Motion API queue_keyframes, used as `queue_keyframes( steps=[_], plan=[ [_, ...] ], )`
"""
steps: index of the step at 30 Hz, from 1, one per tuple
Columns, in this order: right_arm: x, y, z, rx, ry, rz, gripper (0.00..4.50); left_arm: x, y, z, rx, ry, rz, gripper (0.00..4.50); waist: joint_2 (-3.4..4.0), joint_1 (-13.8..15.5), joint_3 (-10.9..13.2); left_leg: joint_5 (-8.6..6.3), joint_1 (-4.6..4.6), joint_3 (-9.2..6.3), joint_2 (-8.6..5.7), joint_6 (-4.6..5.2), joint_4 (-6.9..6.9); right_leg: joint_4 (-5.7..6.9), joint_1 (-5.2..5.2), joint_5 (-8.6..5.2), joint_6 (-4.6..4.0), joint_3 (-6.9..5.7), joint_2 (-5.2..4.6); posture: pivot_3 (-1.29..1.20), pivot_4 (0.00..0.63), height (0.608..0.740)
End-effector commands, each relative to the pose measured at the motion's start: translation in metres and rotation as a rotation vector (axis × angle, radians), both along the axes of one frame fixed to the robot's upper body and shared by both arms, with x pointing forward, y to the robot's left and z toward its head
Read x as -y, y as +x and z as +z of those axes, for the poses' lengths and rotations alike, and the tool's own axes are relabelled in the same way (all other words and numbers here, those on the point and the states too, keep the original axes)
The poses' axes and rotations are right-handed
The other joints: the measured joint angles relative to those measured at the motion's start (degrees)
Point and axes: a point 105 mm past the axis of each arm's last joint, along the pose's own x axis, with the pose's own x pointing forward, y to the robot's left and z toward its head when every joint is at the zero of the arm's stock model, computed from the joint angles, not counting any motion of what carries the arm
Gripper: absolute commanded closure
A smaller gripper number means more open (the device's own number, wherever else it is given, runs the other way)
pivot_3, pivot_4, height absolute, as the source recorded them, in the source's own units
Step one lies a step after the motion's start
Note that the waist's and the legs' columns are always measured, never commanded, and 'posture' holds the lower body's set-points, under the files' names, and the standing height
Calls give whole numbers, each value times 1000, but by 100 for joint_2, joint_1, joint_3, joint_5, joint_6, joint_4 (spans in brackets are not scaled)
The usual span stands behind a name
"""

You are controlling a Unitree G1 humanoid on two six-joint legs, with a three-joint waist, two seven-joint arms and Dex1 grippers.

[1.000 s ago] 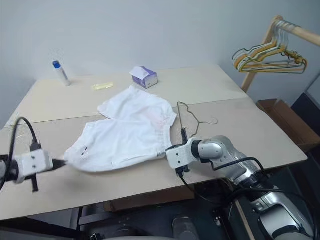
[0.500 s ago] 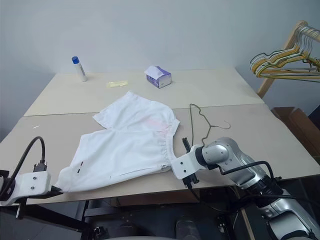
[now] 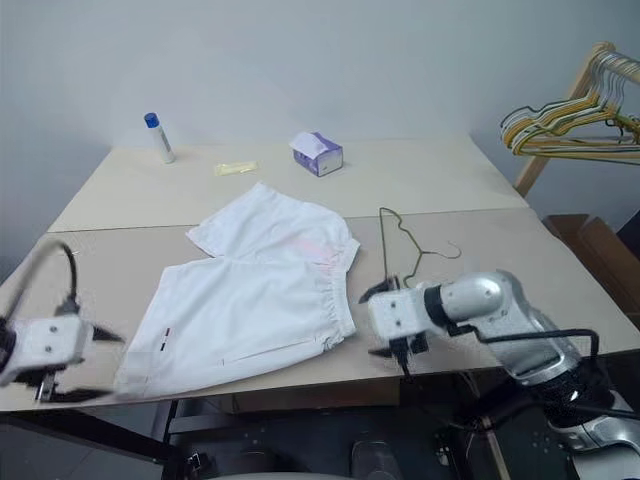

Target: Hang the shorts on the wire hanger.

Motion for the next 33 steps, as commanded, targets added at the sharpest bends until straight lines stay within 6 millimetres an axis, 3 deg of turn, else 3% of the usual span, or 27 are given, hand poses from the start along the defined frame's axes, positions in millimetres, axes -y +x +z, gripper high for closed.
queue_keyframes(
  steps=[1, 6, 10, 15, 22, 24, 27, 33],
  plan=[
    [16, 24, 17, -31, 110, -252, 0, 25, 13, 40, 146, -212, -34, 19, -5, 7, -3, 0, -4, -1, 0, 0, 0, 0, -3, 9, -15, 0, 1, -63, 0, 740],
    [24, 67, 3, -128, 267, -654, 0, 67, 20, 59, 200, -446, -130, 19, -6, -104, -4, -5, -16, -5, -4, -1, -1, -2, -9, 20, -25, 3, 2, -79, 0, 740],
    [16, 83, -17, -183, 331, -798, 0, 86, 20, 49, 162, -466, -178, 19, -4, -168, -4, -5, -15, -11, -7, -1, -4, 1, -11, 22, -25, 7, 3, -89, 0, 740],
    [16, 86, -45, -176, 244, -847, 0, 88, 27, 37, 158, -427, -174, 19, -3, -269, -3, -5, -17, -14, -12, -1, -2, -2, -8, 23, -22, 7, 0, -88, 0, 740],
    [53, 76, -63, -167, 140, -934, 0, 88, 29, 35, 153, -440, -184, 19, -2, -376, -2, -5, -19, -16, -14, -1, -2, -7, -7, 24, -17, 8, -3, -100, 0, 740],
    [65, 72, -63, -158, 127, -954, 0, 88, 28, 33, 151, -441, -185, 19, -3, -395, -3, -5, -17, -16, -13, -1, -2, -8, -4, 24, -15, 8, -3, -102, 0, 740],
    [68, 69, -50, -147, 175, -946, 0, 87, 28, 31, 147, -439, -186, 19, -3, -408, -3, -5, -16, -17, -13, -1, -2, -9, -3, 24, -14, 8, -2, -107, 0, 740],
    [40, 79, -22, -148, 319, -859, 0, 88, 29, 32, 149, -453, -200, 19, 0, -547, -1, -5, -14, -18, -10, -1, -2, -8, -4, 24, -13, 15, 6, -115, 0, 740]
  ],
)
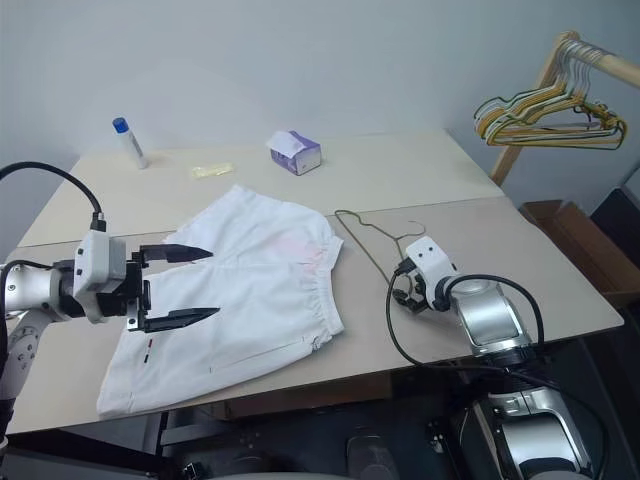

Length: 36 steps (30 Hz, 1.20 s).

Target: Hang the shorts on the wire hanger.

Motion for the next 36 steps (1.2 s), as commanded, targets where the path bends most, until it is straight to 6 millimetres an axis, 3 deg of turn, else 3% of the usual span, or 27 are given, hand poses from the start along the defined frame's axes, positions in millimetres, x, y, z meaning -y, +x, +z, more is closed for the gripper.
queue_keyframes(
  steps=[1, 9, 16, 21, 30, 31, 36],
  plan=[
    [-19, 16, 32, 95, 77, 39, 0, 4, 2, 9, 43, -23, -22, 19, 0, -58, 0, 0, 0, 0, 0, 0, 0, 0, 0, 1, 1, 1, 0, -115, 0, 740],
    [-40, 46, 21, 60, 117, 42, 0, 15, 0, 14, 47, -84, -49, 19, 0, -139, 0, 0, -5, -43, -5, 0, 0, -4, -1, 5, 5, 4, -6, -92, 0, 740],
    [-50, 46, -8, -43, 104, 95, 0, 18, -3, 9, 41, -90, -40, 19, 1, -157, 1, 0, -5, -49, -8, 0, 0, -4, -1, 8, 8, 4, -12, -77, 0, 740],
    [-50, 41, -22, -147, 111, 61, 1155, 18, -5, 7, 38, -85, -31, 0, 2, -179, 1, 0, 0, -53, -6, 0, 0, 0, 1, 9, 7, 4, -10, -68, 0, 740],
    [-41, 41, -37, -205, 33, -2, 4307, 19, -7, 8, 44, -80, -32, 0, -1, -187, -4, 0, 3, -56, -6, 0, 0, -1, 6, 9, 7, 4, -8, -70, 0, 740],
    [-40, 41, -37, -206, 32, -4, 4484, 19, -6, 8, 43, -80, -31, 0, -1, -187, -4, 0, 3, -56, -6, 0, 0, -1, 5, 9, 7, 4, -8, -70, 0, 740],
    [-39, 46, -29, -147, 53, -41, 4484, 19, 1, 10, 29, -101, 10, 0, -3, -187, -6, 0, 5, -57, -6, 0, 0, -1, 9, 9, 7, 3, -8, -78, 0, 740]
  ],
)
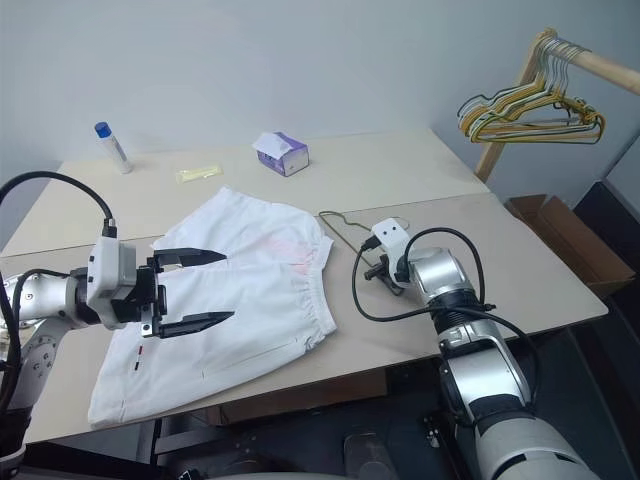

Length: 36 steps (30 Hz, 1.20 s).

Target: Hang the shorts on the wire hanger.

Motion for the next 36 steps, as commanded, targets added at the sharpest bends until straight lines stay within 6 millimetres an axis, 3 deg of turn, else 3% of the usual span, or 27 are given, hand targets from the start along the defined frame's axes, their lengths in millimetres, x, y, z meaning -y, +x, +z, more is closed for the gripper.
queue_keyframes(
  steps=[1, 7, 10, 18, 26, 35, 36],
  plan=[
    [2, 1, 2, 41, 14, -43, 4484, 2, 10, 14, 19, -49, 53, 0, -2, 0, -1, 0, 0, 0, 0, 0, 0, 0, 0, 0, 0, 0, 0, -79, 0, 740],
    [4, 7, 54, 338, 53, -88, 4484, 4, 34, 20, -131, -259, 189, 0, 10, 31, 7, 0, -12, -5, -4, 0, 0, 0, -11, 1, 5, 1, -4, -88, 0, 740],
    [-6, -8, 92, 529, 84, -47, 4484, 16, 51, 23, -298, -489, 267, 0, 14, 64, 9, 0, -24, -11, -5, -1, 0, 0, -19, 3, 9, -1, -10, -103, 0, 740],
    [-47, -58, 140, 842, 163, 150, 4484, 44, 93, 43, -578, -893, 377, 0, 10, 139, 7, -2, -25, -16, -10, -5, 7, -1, -14, 10, 18, -3, -13, -125, 0, 740],
    [-75, -86, 144, 939, 190, 292, 4484, 55, 106, 51, -632, -943, 378, 0, 9, 43, 7, -2, -18, -12, -19, -6, 6, -4, -10, 10, 17, 3, -12, -146, 0, 740],
    [-87, -97, 135, 935, 195, 377, 4484, 55, 102, 55, -622, -964, 345, 0, 9, -18, 7, -1, -16, -12, -21, -6, 6, -9, -7, 10, 17, 3, -11, -145, 0, 740],
    [-88, -97, 134, 934, 188, 385, 4500, 56, 102, 55, -624, -965, 339, 189, 9, -18, 7, -1, -16, -12, -22, -6, 6, -9, -6, 9, 17, 3, -11, -145, 0, 740]
  ],
)
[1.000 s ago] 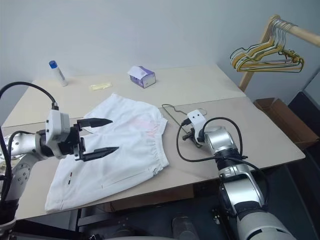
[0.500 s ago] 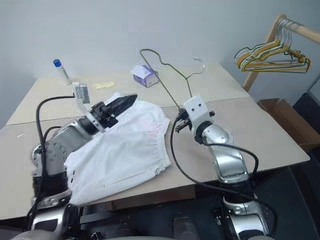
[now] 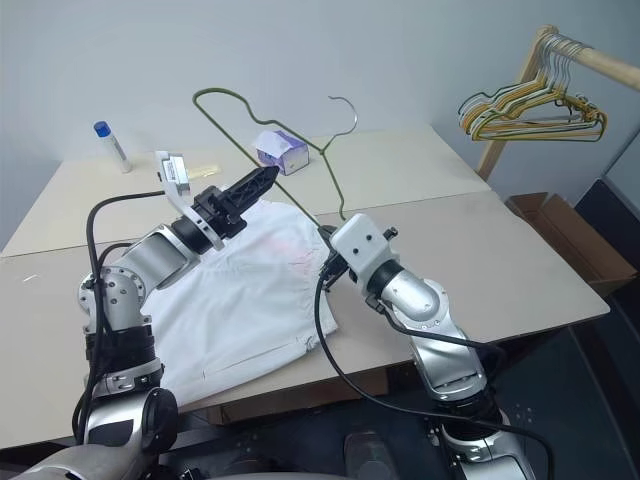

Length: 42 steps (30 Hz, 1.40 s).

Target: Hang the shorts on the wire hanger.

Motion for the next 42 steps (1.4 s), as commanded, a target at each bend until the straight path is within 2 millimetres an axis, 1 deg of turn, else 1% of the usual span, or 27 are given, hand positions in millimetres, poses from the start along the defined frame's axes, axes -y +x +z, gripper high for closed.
queue_keyframes(
  steps=[1, 2, 4, 5, 12, 14, 19, 20, 22, 23, 25, 26, 28, 30, 31, 32, 33, 35, 38, 39, 42],
  plan=[
    [-6, -8, 16, 90, -8, 37, 4500, 5, -5, 19, 81, -21, -21, 404, 0, 1, 0, 0, 0, 0, 0, 0, 0, 0, 0, 0, 0, 0, 0, -141, 0, 740],
    [-7, -8, 15, 89, -12, 42, 4500, 6, -5, 18, 82, -23, -18, 595, 0, 2, 0, 0, 0, 0, -1, 0, 0, -1, 1, 0, 0, 0, 0, -141, 0, 740],
    [-7, -8, 14, 91, -16, 39, 4500, 6, -4, 18, 77, -34, -12, 1197, 0, 2, 0, 0, 0, 0, -1, 0, 0, -2, 1, 0, 0, 0, 0, -140, 0, 740],
    [-7, -7, 14, 89, -12, 32, 4500, 6, -3, 18, 74, -33, -6, 1600, 0, 5, 0, 0, 0, 0, -1, 0, 0, -2, 1, 0, 0, 0, 0, -139, 0, 740],
    [-7, -4, 16, 109, -16, 10, 4500, 5, 0, 14, 52, -33, 13, 3984, 0, 10, 0, 0, 0, 0, -1, 0, 0, -3, 1, 0, 0, 0, 0, -136, 0, 740],
    [-8, -4, 16, 123, -25, 10, 4500, 5, 1, 14, 50, -37, 15, 4480, 0, 14, 0, 0, 0, 0, -1, 0, 0, -4, 1, 0, 0, 0, 0, -135, 0, 740],
    [-11, -4, 13, 155, -77, 7, 4500, 5, 0, 13, 59, -20, 21, 4480, -1, 12, 0, 0, 0, 0, -1, 0, -1, -5, 2, 0, 0, 0, 0, -132, 0, 740],
    [-12, -4, 13, 162, -88, 7, 3945, 6, -1, 13, 68, -2, 24, 4500, -1, 13, 0, 0, 0, 0, -1, 0, -1, -5, 2, 0, 0, 0, 0, -132, 0, 740],
    [-15, -6, 14, 193, -118, 27, 3411, 8, -2, 12, 88, 16, 20, 4500, -1, 12, 0, 0, 0, 0, -2, 0, -1, -5, 2, 0, 0, 0, 0, -135, 0, 740],
    [-16, -6, 15, 204, -126, 29, 2999, 8, -3, 13, 96, 14, 18, 4500, -1, 12, 0, 0, 0, 0, -2, 0, -1, -5, 2, 0, 0, 0, 0, -135, 0, 740],
    [-17, -7, 15, 212, -135, 39, 2377, 8, -3, 14, 110, 17, 24, 4500, -1, 13, 0, 0, -1, 0, -2, 0, -1, -8, 2, 0, 1, 0, -1, -136, 0, 740],
    [-18, -9, 15, 204, -133, 62, 1929, 7, -2, 14, 120, 19, 26, 4500, -1, 13, 0, 0, -1, 0, -3, 0, -1, -8, 2, 0, 1, 0, -1, -136, 0, 740],
    [-16, -11, 15, 206, -138, 84, 1266, 6, -3, 16, 151, 32, 23, 4500, -1, 12, 0, 0, -1, 0, -3, 0, -1, -9, 3, 0, 0, 0, -1, -139, 0, 740],
    [-13, -12, 18, 219, -140, 87, 1266, 3, -5, 19, 182, 48, 14, 4500, -1, 3, 1, 0, -1, 0, -3, 0, -2, -10, 2, 0, 0, 0, 0, -138, 0, 740],
    [-8, -14, 23, 215, -128, 97, 1266, 0, -6, 20, 203, 62, 3, 4500, -1, 2, 1, 0, 0, 0, -2, 0, -2, -10, 2, 0, 0, 0, 0, -135, 0, 740],
    [-1, -16, 31, 179, -79, 124, 1266, -5, -7, 23, 234, 84, -12, 4500, -1, 2, 1, 0, 0, 1, -2, 0, -2, -9, 2, 0, 0, 0, 0, -134, 0, 740],
    [7, -20, 37, 110, -32, 169, 1266, -13, -10, 29, 279, 95, -46, 4500, -2, 2, 3, 0, 0, 1, -3, 0, -2, -10, 2, 0, 0, 0, 0, -134, 0, 740],
    [17, -26, 43, -1, 19, 248, 1266, -23, -15, 38, 346, 95, -98, 4500, 0, -4, 6, 0, -1, 1, -2, 0, -2, -9, 2, -1, 1, 0, 1, -133, 0, 740],
    [31, -36, 34, -250, 16, 391, 1266, -43, -33, 58, 475, 20, -248, 4500, 0, 1, 8, 0, 2, 1, 1, 1, -3, -14, 6, -2, 0, -4, 2, -135, 0, 740],
    [34, -39, 30, -363, 25, 440, 1266, -49, -41, 63, 520, 11, -309, 4500, -1, 2, 8, 0, 3, 3, 2, 2, -3, -17, 8, -2, 0, -7, 2, -136, 0, 740],
    [40, -39, 32, -602, 139, 553, 1266, -59, -59, 71, 630, 8, -464, 4500, -1, -18, 11, 0, 4, 6, 11, 2, -4, -17, 6, -6, -6, -10, 13, -141, 0, 740]
  ],
)
